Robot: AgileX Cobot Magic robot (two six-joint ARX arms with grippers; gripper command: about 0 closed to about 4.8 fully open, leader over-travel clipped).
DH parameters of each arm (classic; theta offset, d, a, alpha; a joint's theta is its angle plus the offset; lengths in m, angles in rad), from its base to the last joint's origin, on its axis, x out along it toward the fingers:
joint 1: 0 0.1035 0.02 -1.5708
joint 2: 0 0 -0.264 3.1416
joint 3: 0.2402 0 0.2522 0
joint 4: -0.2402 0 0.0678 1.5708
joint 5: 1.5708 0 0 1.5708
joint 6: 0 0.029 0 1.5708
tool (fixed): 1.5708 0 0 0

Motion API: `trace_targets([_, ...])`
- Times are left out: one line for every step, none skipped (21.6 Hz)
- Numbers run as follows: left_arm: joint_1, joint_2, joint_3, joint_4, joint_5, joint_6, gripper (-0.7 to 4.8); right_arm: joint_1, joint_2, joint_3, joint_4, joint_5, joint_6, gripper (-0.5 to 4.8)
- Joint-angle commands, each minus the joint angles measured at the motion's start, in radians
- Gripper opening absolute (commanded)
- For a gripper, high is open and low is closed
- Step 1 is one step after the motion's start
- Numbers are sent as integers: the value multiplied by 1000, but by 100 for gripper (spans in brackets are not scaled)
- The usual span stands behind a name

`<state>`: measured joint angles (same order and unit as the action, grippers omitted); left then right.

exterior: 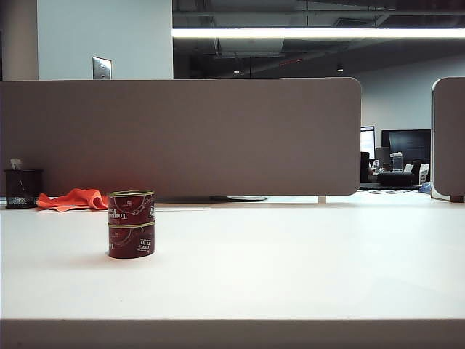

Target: Stack a can of tomatoes on the right onto the can of tomatoes on the left.

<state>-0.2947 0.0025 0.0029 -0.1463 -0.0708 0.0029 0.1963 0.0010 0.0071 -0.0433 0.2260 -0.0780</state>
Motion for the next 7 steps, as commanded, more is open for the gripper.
trace_targets([2, 0, 5, 12, 4, 1, -5, -31, -2, -6, 17, 0, 1, -5])
trace_targets([2, 0, 5, 12, 4, 1, -5, -45, -2, -6, 17, 0, 1, -5])
trace_targets([2, 0, 5, 12, 4, 1, -5, -55, -2, -6, 17, 0, 1, -5])
trace_targets([2, 0, 5, 12, 4, 1, -5, -66, -2, -6, 17, 0, 1, -5])
trace_targets([2, 0, 5, 12, 4, 1, -5, -79, -2, -6, 17, 2, 1, -5])
trace_targets([2, 0, 5, 12, 4, 1, -5, -81, -2, -6, 17, 2, 1, -5])
trace_targets([2, 0, 5, 12, 4, 1, -5, -81, -2, -6, 17, 2, 1, -5])
